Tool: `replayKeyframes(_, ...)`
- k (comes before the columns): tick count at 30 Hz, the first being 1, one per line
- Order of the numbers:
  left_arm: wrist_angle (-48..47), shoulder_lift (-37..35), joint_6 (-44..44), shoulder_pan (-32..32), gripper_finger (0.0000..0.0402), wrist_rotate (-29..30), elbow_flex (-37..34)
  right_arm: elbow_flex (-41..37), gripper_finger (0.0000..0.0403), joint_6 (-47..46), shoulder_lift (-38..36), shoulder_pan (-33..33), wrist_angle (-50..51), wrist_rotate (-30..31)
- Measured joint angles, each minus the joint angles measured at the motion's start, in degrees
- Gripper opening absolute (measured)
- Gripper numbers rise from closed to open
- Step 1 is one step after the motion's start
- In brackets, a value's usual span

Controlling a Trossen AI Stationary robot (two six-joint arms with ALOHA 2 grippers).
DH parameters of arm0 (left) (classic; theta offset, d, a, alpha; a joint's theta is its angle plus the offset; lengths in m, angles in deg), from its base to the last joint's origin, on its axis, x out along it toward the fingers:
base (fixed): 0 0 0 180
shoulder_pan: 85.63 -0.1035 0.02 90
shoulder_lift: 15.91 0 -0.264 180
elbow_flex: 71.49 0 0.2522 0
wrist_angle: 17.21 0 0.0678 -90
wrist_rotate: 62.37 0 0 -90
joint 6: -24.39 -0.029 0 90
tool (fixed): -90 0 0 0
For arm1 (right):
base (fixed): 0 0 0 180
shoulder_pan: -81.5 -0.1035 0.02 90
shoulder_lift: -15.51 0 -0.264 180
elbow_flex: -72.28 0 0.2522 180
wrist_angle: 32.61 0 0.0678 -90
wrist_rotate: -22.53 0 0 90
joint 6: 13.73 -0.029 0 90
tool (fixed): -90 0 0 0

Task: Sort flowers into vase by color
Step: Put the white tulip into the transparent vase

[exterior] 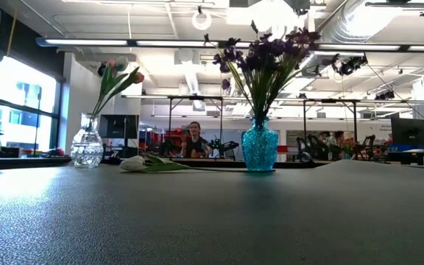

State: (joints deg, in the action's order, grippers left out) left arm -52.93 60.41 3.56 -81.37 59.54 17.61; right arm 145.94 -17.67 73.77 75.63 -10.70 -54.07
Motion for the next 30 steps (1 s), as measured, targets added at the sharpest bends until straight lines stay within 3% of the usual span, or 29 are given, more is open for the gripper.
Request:
replayKeyframes(3, -4.5, -3.44, 7.87, 4.1, 0.0138, 3.69, -7.64, 0.0, 0.0373, 1.51, 4.39, -3.42, -2.39, 0.09)
replayKeyframes(7, -3.71, -8.15, 19.76, 8.66, 0.0133, 5.61, -20.6, 0.0, 0.0373, 0.58, 11.24, -6.87, -3.47, 1.35)
replayKeyframes(16, 12.82, -10.76, 41.7, 13.0, 0.0133, 6.97, -46.92, -0.05, 0.0373, -12.32, 30.75, -11.69, -5.12, 5.44)
replayKeyframes(21, 24.12, -8.8, 41.1, 9.38, 0.0133, 7.33, -54.0, -0.09, 0.0373, -16.78, 38.82, -14.54, -11.25, 8.24)
replayKeyframes(26, 28.41, -6.14, 34.22, 3.42, 0.0143, 6.39, -54.95, -0.07, 0.0373, -14.99, 42.86, -17.94, -20.49, 9.53)
replayKeyframes(30, 34.74, -2.84, 27.96, -1.89, 0.0165, 2.65, -54.93, -0.07, 0.0373, -13.67, 43.82, -19.42, -22.49, 14.23)
